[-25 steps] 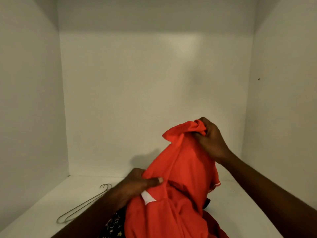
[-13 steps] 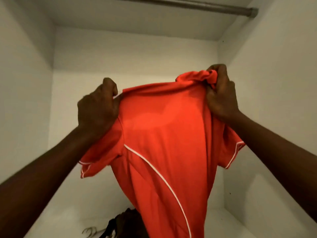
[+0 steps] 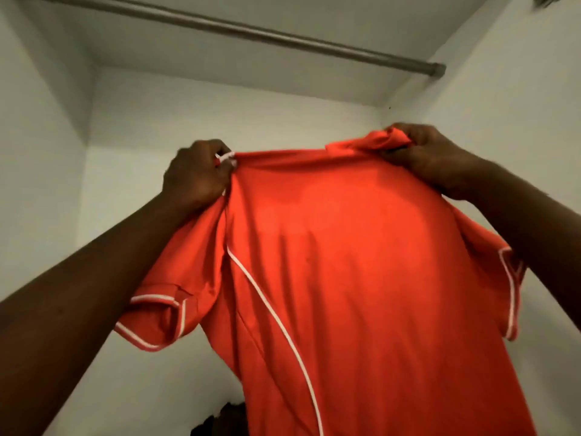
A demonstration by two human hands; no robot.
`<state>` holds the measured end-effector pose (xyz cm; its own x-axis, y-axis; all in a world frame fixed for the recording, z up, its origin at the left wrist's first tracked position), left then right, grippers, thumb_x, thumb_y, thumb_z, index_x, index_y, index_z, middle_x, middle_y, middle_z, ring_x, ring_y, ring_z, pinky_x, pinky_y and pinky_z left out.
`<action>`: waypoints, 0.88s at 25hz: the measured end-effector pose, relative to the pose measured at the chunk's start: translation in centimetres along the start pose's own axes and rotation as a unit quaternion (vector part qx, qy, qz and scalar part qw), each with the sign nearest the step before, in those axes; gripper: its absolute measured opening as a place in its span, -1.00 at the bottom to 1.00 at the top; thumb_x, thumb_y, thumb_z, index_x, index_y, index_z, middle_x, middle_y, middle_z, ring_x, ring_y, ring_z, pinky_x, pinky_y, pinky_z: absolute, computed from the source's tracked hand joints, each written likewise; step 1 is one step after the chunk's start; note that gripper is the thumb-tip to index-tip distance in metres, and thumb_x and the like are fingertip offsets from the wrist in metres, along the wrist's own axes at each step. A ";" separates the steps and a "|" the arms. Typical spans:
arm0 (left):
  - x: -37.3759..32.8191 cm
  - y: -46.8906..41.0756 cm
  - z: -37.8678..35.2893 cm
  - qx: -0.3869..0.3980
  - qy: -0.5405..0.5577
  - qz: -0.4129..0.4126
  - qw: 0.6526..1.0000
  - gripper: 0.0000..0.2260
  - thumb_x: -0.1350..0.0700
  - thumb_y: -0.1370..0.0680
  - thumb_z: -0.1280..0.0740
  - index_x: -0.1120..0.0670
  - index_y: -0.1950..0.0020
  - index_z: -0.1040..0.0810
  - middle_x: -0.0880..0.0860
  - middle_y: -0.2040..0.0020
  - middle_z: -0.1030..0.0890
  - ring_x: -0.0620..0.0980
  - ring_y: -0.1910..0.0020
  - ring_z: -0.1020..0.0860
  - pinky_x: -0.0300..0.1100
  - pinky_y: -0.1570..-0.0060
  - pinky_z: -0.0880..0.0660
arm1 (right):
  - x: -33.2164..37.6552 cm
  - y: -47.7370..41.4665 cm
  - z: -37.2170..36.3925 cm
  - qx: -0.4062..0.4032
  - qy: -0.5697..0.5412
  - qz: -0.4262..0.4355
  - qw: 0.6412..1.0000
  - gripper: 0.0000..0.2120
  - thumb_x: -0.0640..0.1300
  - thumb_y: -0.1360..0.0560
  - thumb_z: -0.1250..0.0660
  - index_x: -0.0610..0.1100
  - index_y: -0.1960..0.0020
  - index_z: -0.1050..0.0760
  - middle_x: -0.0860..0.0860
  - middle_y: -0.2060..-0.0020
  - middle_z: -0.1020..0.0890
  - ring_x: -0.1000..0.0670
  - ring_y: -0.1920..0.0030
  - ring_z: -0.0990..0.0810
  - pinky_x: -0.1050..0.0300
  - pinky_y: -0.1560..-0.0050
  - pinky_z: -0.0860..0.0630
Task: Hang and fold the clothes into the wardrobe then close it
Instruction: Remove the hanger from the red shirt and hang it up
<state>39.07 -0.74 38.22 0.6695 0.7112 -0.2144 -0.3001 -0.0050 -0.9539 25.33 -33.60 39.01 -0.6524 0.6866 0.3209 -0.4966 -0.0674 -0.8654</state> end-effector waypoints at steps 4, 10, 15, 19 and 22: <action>4.5 11.3 -8.9 0.143 0.045 0.052 0.987 -0.94 -0.03 -0.59 -0.40 -0.11 -0.02 -0.65 0.05 0.04 -0.72 0.15 -0.03 -0.67 -0.03 0.03 -0.55 | -8.6 9.9 -6.7 0.100 0.062 -0.091 0.989 -0.56 -0.48 -0.39 -0.22 -0.01 0.02 -0.66 0.07 0.09 -0.72 0.22 0.11 -0.64 0.31 0.04 -0.50; 7.4 31.0 -14.4 0.193 0.107 0.086 0.971 -0.78 0.22 -0.42 -0.24 -0.09 0.11 -0.55 -0.11 0.13 -0.61 -0.08 0.14 -0.59 -0.06 0.11 -0.51 | -15.5 25.6 -19.1 0.067 -0.002 -0.244 0.967 -0.76 -0.20 -0.40 -0.38 0.06 0.04 -0.72 0.16 0.11 -0.75 0.18 0.05 -0.69 0.16 -0.03 -0.57; 8.7 39.0 -14.8 0.268 0.197 0.119 0.936 -0.71 0.25 -0.44 -0.25 -0.10 -0.02 -0.55 -0.19 0.02 -0.69 -0.31 0.08 -0.61 -0.35 0.06 -0.48 | -15.8 31.9 -27.1 0.078 0.007 -0.356 0.931 -0.41 0.51 -0.38 -0.27 0.03 -0.03 -0.62 0.13 0.15 -0.71 0.12 0.12 -0.67 0.07 0.05 -0.55; 12.0 39.6 -13.5 0.120 0.304 0.290 0.899 -0.83 0.09 -0.59 -0.23 0.05 0.00 -0.61 -0.01 0.08 -0.71 0.00 0.02 -0.67 -0.11 0.01 -0.57 | -16.7 33.9 -30.0 0.089 0.143 -0.394 0.903 -0.24 0.54 -0.41 -0.20 0.02 -0.37 -0.32 0.03 -0.06 -0.67 -0.10 -0.10 -0.66 0.05 0.01 -0.49; 17.0 40.7 -12.5 0.059 0.115 0.382 0.915 -0.81 -0.10 -0.63 -0.26 -0.03 -0.01 -0.59 -0.02 0.05 -0.69 0.06 -0.02 -0.65 -0.06 0.03 -0.50 | -16.4 35.0 -30.9 0.039 0.203 -0.277 0.938 -0.48 0.32 -0.57 -0.18 0.01 -0.36 -0.34 -0.03 0.07 -0.68 -0.12 0.05 -0.67 0.04 0.13 -0.51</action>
<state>46.69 2.34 -6.91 0.3547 0.3646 -0.8610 -0.8027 -0.3535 -0.4803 36.30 -24.85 -8.44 -0.0173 0.8500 0.5264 -0.7454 0.3400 -0.5735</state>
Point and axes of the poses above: each hand's wrist, its own y-axis away from the middle knuckle, its own z-axis out of the back of the hand, x = y × z, the point moved 4 cm from there along -y, towards the middle knuckle
